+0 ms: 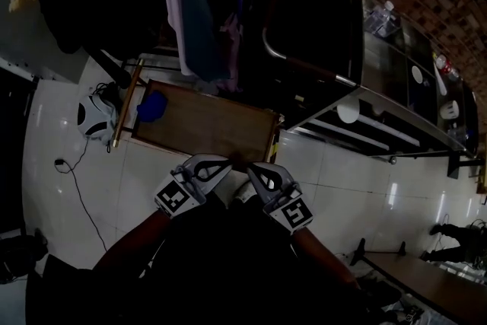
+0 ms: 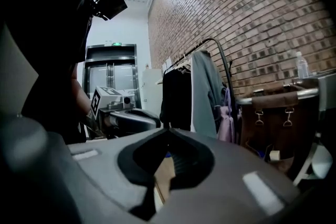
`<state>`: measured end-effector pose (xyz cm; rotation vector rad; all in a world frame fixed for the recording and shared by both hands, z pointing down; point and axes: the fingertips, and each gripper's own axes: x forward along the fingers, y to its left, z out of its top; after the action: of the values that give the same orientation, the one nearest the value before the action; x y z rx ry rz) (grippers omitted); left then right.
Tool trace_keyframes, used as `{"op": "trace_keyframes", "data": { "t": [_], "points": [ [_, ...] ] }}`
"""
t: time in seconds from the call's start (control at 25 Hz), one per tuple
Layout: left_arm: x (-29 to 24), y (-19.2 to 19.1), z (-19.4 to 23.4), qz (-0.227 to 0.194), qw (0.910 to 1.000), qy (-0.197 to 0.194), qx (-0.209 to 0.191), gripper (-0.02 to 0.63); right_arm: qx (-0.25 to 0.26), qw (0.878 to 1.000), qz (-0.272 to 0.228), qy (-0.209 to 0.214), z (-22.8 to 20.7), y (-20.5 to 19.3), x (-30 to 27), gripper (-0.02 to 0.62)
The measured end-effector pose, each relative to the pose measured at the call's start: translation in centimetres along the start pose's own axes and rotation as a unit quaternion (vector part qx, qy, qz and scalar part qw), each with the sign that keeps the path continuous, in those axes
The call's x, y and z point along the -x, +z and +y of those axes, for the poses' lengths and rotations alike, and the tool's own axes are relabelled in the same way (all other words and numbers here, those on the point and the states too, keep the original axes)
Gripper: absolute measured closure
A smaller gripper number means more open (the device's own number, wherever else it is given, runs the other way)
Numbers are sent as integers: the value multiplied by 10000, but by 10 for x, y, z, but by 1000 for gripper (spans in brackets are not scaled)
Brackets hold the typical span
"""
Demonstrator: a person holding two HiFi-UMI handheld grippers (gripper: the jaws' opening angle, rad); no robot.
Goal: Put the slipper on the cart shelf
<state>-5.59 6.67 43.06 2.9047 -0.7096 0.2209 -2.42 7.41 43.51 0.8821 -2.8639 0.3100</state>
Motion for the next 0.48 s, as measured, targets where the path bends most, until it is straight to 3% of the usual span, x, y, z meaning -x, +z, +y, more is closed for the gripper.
{"op": "trace_keyframes", "data": {
  "t": [0.48],
  "points": [
    [24,-2,27,-86,9975,-688,105,603,166,9987,140,-453,13,16,-47,595]
  ]
}}
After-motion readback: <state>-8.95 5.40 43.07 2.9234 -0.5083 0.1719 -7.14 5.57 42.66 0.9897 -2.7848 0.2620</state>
